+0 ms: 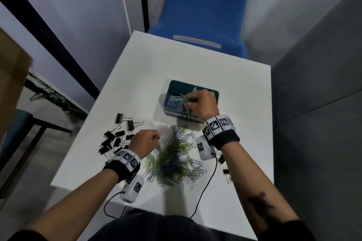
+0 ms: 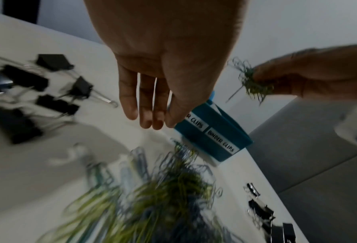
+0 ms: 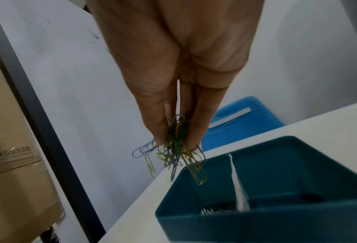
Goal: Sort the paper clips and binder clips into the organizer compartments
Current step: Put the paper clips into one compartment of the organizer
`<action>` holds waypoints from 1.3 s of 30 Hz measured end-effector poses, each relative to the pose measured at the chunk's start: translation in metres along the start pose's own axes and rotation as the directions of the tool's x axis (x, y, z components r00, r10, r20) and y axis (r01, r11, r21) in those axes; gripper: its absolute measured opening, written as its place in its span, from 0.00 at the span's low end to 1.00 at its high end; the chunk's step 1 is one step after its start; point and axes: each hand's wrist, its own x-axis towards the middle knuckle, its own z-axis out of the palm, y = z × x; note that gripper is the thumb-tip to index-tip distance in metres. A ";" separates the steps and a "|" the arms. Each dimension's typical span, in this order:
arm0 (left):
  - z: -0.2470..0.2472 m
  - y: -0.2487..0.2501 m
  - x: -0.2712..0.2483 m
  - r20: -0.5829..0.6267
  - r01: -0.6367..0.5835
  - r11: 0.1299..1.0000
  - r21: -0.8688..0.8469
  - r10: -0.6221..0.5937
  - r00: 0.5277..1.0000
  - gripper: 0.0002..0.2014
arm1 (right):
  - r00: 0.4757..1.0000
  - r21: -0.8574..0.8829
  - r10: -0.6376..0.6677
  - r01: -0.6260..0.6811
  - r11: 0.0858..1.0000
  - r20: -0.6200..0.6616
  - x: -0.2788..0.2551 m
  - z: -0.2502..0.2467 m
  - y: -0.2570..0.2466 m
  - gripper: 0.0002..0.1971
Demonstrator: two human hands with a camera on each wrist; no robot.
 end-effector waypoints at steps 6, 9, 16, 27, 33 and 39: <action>0.024 -0.022 -0.026 0.066 0.035 0.991 0.126 -0.044 0.997 0.13 | 0.994 -0.033 0.089 -0.087 0.996 0.056 0.032 0.009 -0.009 0.18; 0.032 -0.026 -0.029 0.125 0.080 0.958 0.276 -0.118 0.985 0.25 | 0.993 -0.014 0.102 -0.101 0.995 0.063 0.017 0.021 0.004 0.20; 0.060 -0.011 -0.037 0.190 0.032 0.956 0.290 -0.090 0.978 0.36 | 0.963 -0.259 0.148 -0.086 0.962 0.227 -0.062 0.082 0.079 0.19; 0.053 0.015 -0.014 0.191 -0.142 0.954 0.265 0.092 0.977 0.27 | 0.913 -0.428 0.207 -0.040 0.903 0.351 -0.090 0.135 0.107 0.40; 0.046 0.022 0.029 0.201 -0.102 0.938 0.330 0.036 0.979 0.34 | 0.920 -0.337 0.062 0.079 0.938 0.388 -0.115 0.135 0.097 0.37; 0.064 0.038 0.052 0.291 -0.184 0.893 0.410 0.063 0.955 0.45 | 0.959 -0.354 0.193 -0.110 0.929 0.209 -0.151 0.111 0.116 0.43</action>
